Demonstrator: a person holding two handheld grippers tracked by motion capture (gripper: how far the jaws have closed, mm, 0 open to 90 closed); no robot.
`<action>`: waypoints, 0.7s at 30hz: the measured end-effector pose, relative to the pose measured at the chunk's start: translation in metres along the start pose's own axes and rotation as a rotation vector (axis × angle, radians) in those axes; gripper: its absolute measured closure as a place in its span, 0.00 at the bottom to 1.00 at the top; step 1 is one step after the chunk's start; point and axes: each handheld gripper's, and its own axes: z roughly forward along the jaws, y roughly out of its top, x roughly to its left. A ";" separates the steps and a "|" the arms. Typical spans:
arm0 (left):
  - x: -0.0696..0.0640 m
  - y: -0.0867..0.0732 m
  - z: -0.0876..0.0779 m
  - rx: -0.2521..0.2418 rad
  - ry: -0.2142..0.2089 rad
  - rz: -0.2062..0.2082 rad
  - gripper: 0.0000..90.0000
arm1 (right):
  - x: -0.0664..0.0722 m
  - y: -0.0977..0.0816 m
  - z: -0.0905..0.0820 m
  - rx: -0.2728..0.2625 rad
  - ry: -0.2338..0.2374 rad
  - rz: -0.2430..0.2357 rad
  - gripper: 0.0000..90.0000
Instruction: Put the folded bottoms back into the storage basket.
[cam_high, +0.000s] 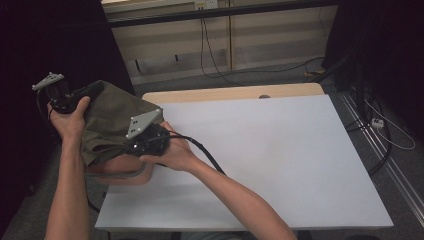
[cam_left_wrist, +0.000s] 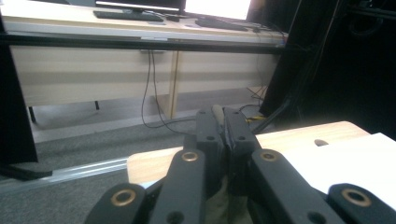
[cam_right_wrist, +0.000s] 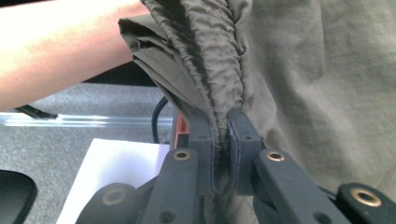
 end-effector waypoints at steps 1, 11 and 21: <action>0.003 -0.002 0.000 0.000 0.002 -0.007 0.97 | 0.001 -0.001 0.003 0.006 -0.001 0.001 0.92; 0.027 -0.017 -0.002 0.050 0.044 -0.035 0.97 | 0.005 0.001 0.024 0.023 -0.005 0.005 0.92; 0.037 -0.030 0.004 0.057 0.042 -0.053 0.97 | 0.012 -0.001 0.042 0.055 -0.023 0.004 0.92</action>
